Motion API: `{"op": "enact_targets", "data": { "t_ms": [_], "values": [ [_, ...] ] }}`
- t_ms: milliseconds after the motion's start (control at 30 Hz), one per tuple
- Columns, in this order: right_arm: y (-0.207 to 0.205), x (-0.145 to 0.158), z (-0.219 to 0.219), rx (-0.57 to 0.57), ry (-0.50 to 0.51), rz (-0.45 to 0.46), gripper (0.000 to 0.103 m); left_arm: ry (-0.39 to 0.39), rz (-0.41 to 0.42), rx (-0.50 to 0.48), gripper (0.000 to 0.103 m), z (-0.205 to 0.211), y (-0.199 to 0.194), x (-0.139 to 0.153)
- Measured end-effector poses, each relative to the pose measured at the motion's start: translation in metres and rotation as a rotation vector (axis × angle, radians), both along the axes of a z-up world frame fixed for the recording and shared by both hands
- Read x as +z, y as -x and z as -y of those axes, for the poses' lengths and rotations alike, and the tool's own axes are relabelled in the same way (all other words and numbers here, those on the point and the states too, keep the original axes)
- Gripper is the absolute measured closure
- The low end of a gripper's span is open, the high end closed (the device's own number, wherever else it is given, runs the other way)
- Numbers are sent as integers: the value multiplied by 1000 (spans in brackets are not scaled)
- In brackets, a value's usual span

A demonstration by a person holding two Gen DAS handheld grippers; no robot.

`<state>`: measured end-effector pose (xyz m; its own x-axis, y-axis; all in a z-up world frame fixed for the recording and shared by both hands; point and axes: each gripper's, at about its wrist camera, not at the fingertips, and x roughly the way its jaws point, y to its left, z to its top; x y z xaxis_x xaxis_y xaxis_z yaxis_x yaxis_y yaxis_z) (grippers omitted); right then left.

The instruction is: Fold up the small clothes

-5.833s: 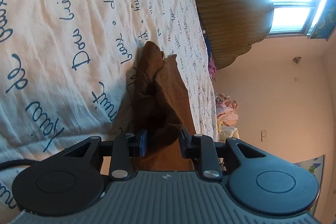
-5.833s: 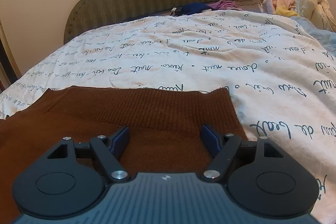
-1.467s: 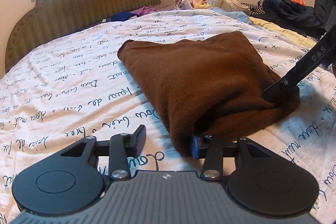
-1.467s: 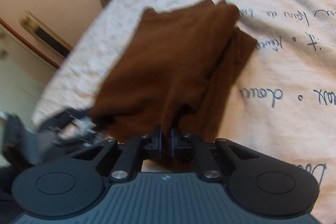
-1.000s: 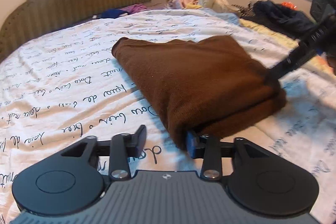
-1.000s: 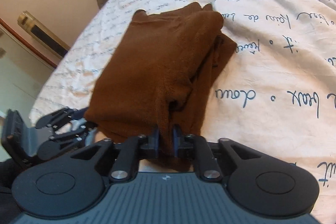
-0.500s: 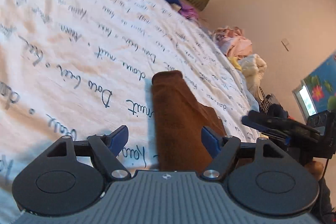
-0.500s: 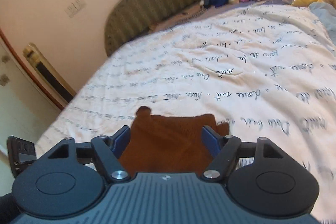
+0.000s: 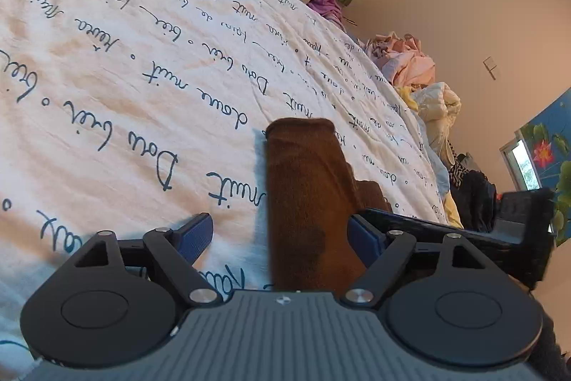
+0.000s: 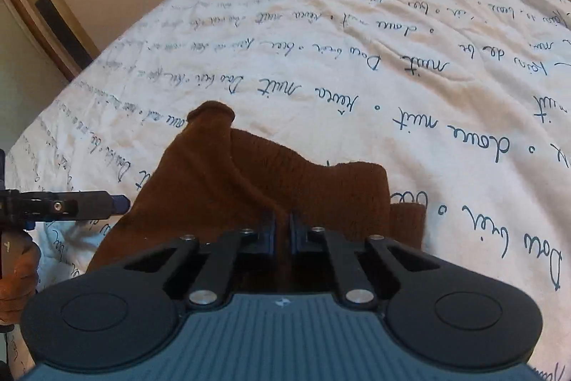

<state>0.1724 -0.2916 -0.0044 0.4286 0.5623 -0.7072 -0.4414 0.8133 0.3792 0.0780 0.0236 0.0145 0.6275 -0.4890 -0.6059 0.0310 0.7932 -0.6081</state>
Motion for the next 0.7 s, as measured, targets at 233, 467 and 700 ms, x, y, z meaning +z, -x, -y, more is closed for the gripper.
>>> {"op": "enact_targets", "data": {
  "t_ms": [233, 467, 700],
  "values": [
    [41, 16, 119, -339, -305, -18, 18, 157, -61, -62, 22, -1, -12, -12],
    [49, -24, 128, -292, -398, -186, 19, 210, -123, -132, 46, 23, -29, -20],
    [49, -20, 96, -175, -288, -190, 37, 42, -94, -145, 90, 44, -37, -15]
  ]
}}
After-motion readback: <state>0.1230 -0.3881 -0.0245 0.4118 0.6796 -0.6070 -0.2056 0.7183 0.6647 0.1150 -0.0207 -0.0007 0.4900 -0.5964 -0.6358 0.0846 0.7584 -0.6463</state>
